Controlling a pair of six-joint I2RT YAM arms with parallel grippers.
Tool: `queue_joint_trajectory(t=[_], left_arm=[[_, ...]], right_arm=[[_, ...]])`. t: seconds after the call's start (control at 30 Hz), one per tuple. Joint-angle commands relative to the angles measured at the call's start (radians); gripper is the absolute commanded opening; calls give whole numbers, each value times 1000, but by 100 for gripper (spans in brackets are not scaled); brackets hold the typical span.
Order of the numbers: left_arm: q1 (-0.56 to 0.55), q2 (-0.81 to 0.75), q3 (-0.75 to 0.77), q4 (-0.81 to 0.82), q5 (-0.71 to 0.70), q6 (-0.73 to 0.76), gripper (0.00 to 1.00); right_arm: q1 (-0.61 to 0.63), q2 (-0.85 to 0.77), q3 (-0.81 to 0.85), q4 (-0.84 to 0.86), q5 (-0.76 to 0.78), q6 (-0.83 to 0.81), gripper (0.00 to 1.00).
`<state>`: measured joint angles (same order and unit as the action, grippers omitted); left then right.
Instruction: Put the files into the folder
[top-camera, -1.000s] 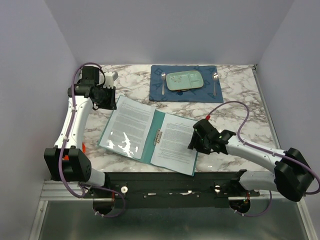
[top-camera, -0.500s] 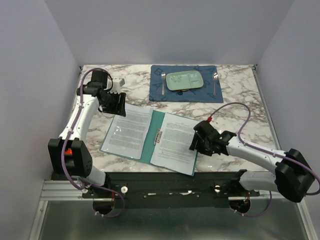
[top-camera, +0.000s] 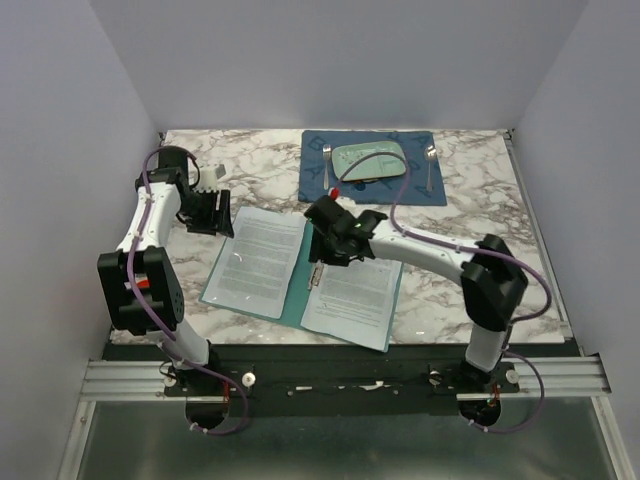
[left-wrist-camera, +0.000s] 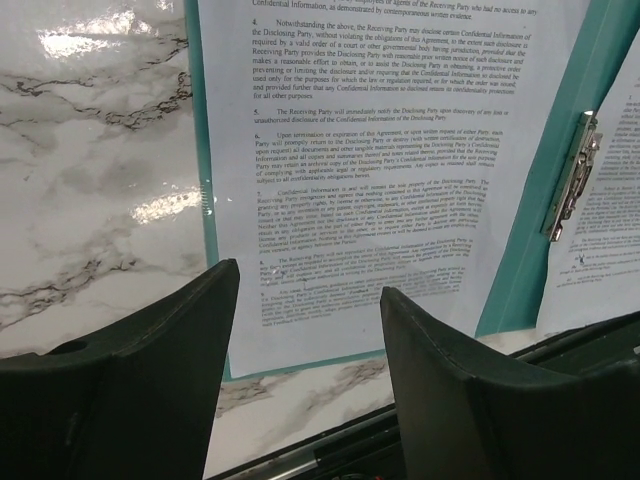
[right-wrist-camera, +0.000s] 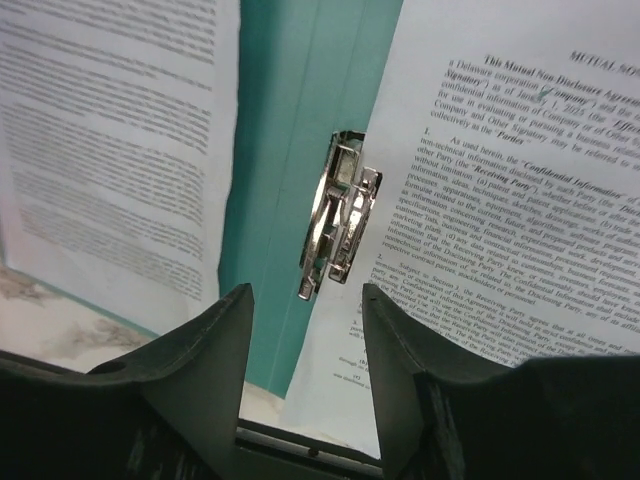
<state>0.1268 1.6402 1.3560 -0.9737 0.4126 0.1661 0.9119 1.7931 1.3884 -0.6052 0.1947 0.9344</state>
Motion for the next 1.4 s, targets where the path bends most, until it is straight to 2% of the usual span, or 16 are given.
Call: queue_joint_trajectory(t=[0.0,0.2,0.43,1.37], left_arm=[[59,-10,-31,-5,74,59,70],[100,-31,-75,-5,92,108,71],[131,-45,-106,-5,123,138,70],[169,-94,-159,-10,157,191,70]], right_arm=[[33,161,136,-126,-4,20,55],[56,276,270,-192,5,37,53],[56,316,316,-246,29,49,50],[47,413,339,-263,12,67,43]])
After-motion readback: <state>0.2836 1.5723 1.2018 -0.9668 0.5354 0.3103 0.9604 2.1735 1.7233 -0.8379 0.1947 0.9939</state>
